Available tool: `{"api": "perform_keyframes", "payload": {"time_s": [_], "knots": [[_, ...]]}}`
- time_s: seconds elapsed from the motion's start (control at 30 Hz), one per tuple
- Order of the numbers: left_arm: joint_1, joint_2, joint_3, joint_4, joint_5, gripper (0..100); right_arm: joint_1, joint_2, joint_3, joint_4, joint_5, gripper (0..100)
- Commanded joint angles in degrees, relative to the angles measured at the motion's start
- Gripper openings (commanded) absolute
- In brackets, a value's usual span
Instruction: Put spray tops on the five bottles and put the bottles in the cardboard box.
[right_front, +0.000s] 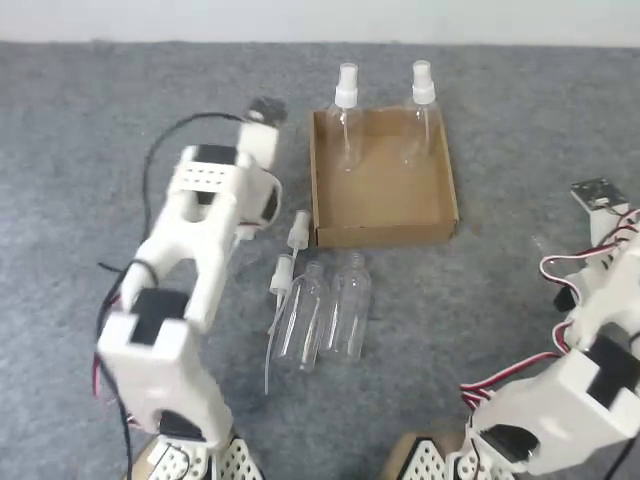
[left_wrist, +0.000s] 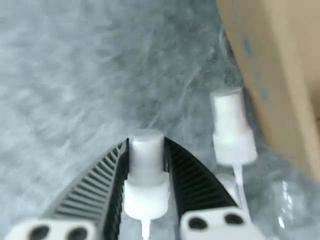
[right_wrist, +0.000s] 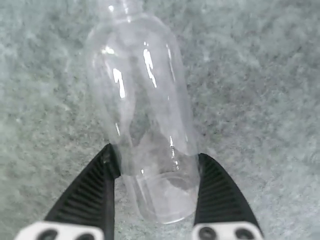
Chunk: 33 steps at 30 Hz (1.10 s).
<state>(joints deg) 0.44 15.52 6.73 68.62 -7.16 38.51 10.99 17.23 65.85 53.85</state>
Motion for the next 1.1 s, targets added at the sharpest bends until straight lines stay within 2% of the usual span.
{"api": "perform_keyframes", "payload": {"time_s": [0.0,0.13,0.33,0.47,0.63,0.8,1.07], "knots": [[-0.97,-14.42,1.80,3.60,4.40,1,2.07,1.10,-0.35,1.27,-8.18,3.2],[-0.26,-24.70,9.63,3.34,7.30,1,1.98,1.36,-1.23,1.27,-15.91,5.5],[1.32,-33.41,23.87,-5.71,8.70,1,-1.36,1.10,-1.32,1.45,-22.24,21.7],[1.14,-34.90,30.11,-10.90,8.79,1,-3.47,1.10,-2.81,2.51,-22.07,27.8],[0.88,-34.81,31.34,-11.69,8.70,1,-7.78,1.19,-13.89,12.26,-22.07,33.7],[0.79,-34.81,31.52,-11.69,8.70,1,-12.09,2.77,-27.52,17.71,-22.15,33.6],[0.79,-34.81,31.60,-11.69,8.70,1,-10.24,16.84,-38.51,22.73,-19.34,33.4]]}}
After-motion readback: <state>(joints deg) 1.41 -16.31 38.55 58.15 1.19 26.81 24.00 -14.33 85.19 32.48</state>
